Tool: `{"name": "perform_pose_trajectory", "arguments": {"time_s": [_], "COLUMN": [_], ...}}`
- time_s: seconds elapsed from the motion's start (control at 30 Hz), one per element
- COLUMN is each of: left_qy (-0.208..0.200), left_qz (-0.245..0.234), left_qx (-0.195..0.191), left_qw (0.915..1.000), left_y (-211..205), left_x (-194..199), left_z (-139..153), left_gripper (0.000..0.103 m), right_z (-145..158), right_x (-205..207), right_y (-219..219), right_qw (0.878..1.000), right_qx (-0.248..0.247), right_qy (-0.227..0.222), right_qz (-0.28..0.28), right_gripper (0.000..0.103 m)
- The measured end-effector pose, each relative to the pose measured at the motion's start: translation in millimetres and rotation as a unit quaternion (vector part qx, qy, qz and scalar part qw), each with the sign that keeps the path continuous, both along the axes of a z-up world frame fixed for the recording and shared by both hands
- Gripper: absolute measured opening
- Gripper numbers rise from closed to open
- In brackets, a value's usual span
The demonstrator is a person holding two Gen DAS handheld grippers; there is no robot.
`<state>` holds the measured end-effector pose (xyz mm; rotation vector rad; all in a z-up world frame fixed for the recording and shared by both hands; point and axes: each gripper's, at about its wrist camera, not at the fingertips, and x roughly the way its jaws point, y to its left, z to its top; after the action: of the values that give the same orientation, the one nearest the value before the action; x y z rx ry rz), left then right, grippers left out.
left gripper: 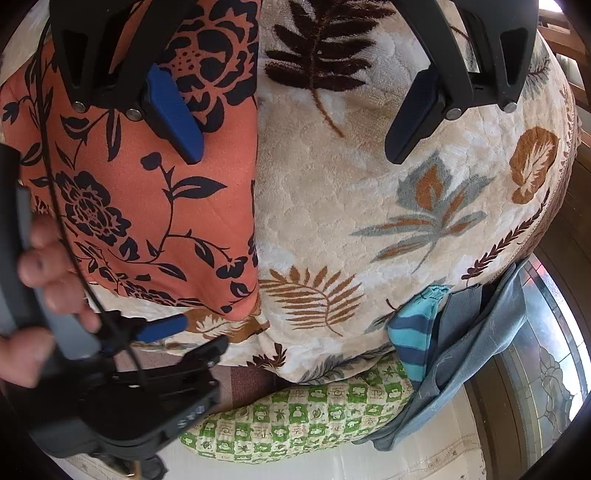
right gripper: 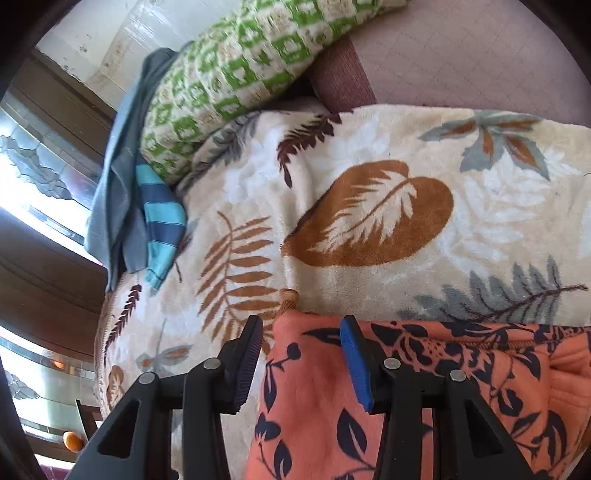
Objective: Fold small clothes
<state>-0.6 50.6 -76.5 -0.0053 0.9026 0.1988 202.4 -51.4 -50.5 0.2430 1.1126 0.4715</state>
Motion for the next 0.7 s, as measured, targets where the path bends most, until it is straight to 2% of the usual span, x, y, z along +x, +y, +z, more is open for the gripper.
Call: {"name": "perform_pose_trajectory", "arguments": {"time_s": [0.07,0.17,0.27,0.4,0.53,0.7], "left_qy": [-0.009,-0.009,-0.008,-0.009,-0.009,-0.019], "left_qz": [0.003,0.009,0.011,0.0,-0.003,-0.013], "left_qx": [0.016,0.029,0.042,0.067,0.064,0.087], "left_qw": [0.9998,0.9995,0.999,0.9977,0.9979,0.996], "left_y": [-1.1,-0.5,-3.3,-11.2,-12.0,-19.4], "left_x": [-2.0,-3.0,-4.1,-9.7,-16.4,-24.3], "left_z": [2.6,2.2,0.0,-2.2,-3.7,-1.7], "left_gripper": [0.099,0.098,0.099,0.099,0.099,0.099], "right_z": [11.7,15.2,4.8,-23.3,-24.4,-17.9], "right_x": [-17.8,-46.3,-76.6,-116.9,-162.6,-196.1], "right_y": [-13.4,-42.0,-71.7,-102.3,-112.0,-120.1], "right_qw": [1.0,0.999,0.999,0.996,0.997,0.995], "right_qx": [-0.02,-0.037,-0.047,-0.069,-0.079,-0.078], "right_qy": [-0.011,-0.001,0.018,0.05,-0.02,-0.063], "right_qz": [0.004,-0.001,-0.014,-0.027,-0.013,-0.019], "right_gripper": [0.047,0.047,0.047,0.048,0.048,0.048]}}
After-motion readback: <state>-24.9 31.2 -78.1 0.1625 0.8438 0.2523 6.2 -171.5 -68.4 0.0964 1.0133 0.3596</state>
